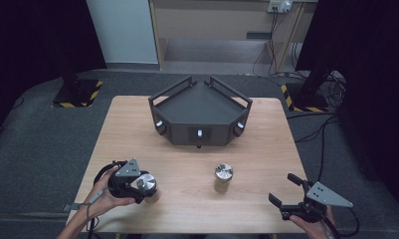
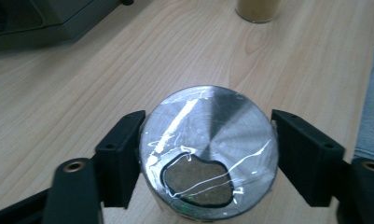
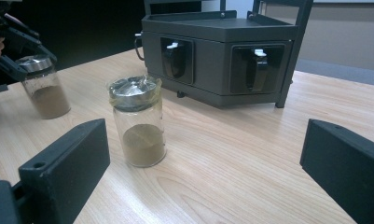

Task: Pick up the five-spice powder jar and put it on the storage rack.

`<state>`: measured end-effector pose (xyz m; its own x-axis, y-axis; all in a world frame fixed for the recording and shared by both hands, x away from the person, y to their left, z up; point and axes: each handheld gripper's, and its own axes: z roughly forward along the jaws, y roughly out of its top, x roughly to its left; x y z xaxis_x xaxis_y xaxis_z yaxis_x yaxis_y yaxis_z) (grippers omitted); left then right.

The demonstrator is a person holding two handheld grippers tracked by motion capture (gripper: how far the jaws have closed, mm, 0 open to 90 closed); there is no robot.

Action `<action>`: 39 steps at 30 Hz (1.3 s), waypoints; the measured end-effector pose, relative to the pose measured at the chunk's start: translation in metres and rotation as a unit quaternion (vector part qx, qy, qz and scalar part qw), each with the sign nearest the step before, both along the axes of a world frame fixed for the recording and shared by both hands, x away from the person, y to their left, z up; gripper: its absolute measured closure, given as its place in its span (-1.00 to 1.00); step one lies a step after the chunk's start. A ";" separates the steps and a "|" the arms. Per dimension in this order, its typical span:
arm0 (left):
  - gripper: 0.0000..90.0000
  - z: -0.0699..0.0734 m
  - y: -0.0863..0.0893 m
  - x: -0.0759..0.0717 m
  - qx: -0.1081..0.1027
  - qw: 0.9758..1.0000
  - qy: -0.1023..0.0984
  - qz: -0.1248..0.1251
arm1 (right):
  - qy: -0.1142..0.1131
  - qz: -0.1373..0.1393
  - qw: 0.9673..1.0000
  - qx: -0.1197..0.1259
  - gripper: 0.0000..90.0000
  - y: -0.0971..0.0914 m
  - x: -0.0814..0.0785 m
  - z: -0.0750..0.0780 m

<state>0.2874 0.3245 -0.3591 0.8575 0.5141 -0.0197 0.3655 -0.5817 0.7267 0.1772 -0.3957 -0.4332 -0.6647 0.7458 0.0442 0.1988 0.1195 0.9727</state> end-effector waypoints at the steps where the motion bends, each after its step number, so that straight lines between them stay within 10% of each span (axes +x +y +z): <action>1: -0.27 0.000 0.000 0.000 0.000 1.000 0.000 0.000 | 0.000 0.000 1.000 0.000 -0.96 0.000 0.000 0.000; 16: -0.24 0.008 -0.003 -0.001 -0.005 1.000 -0.010 0.009 | 0.000 0.001 1.000 0.001 -0.96 0.000 0.001 0.000; 39: -0.25 0.113 -0.066 0.075 0.010 0.999 0.006 -0.040 | 0.003 0.004 1.000 0.004 -0.96 -0.001 0.002 -0.001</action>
<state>0.3620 0.2582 -0.2464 0.8956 0.4444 -0.0210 0.3261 -0.6236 0.7104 0.1794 -0.3971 -0.4338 -0.6704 0.7400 0.0539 0.2042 0.1141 0.9723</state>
